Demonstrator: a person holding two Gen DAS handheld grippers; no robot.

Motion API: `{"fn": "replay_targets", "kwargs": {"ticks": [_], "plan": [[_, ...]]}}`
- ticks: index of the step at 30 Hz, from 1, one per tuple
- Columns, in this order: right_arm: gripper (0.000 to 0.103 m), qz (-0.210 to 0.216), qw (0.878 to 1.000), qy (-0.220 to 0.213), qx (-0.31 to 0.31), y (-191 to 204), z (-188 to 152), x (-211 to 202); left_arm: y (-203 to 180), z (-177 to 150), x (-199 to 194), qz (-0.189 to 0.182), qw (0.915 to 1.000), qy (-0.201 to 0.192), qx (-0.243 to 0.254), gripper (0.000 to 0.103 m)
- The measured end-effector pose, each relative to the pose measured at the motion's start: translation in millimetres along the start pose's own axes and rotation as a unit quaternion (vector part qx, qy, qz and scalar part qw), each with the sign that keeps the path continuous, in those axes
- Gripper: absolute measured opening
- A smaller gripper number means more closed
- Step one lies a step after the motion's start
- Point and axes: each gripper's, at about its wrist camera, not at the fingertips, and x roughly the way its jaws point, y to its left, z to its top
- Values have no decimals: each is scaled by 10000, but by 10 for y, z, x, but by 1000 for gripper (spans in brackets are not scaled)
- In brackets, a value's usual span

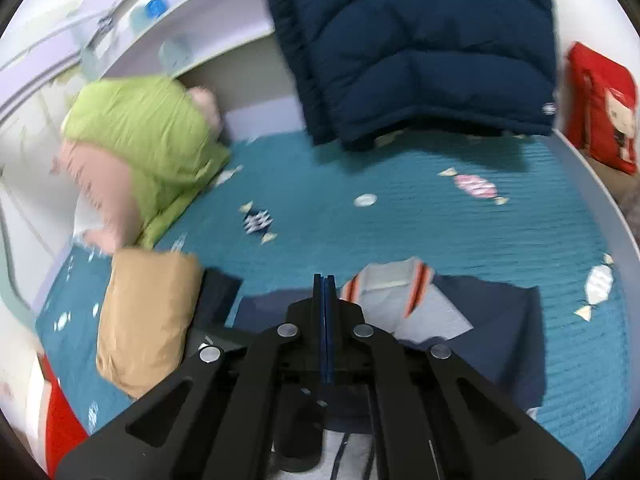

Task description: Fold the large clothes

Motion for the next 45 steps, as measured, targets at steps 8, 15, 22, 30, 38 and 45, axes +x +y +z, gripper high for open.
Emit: {"fn": "replay_targets", "kwargs": {"ticks": [8, 15, 22, 30, 38, 45], "plan": [[50, -700, 9955, 64, 636, -876, -148, -217, 236, -23, -197, 51, 9996, -94, -250, 65], [54, -1392, 9683, 920, 1857, -2054, -846, -191, 209, -92, -26, -444, 9974, 360, -427, 87], [52, -628, 9465, 1262, 2903, -2407, -1375, 97, 119, -230, 405, -1843, 9724, 964, -1062, 56], [38, 175, 9072, 840, 4119, -2617, -1402, 393, 171, -54, 281, -2136, 9675, 218, -1338, 17], [16, 89, 8527, 571, 5191, -2914, -1639, 541, 269, 368, -438, -1662, 9786, -667, -1013, 16], [6, -634, 8747, 372, 4791, -2987, -1507, 307, 283, 294, -90, -1384, 9859, -121, -937, 12]]}}
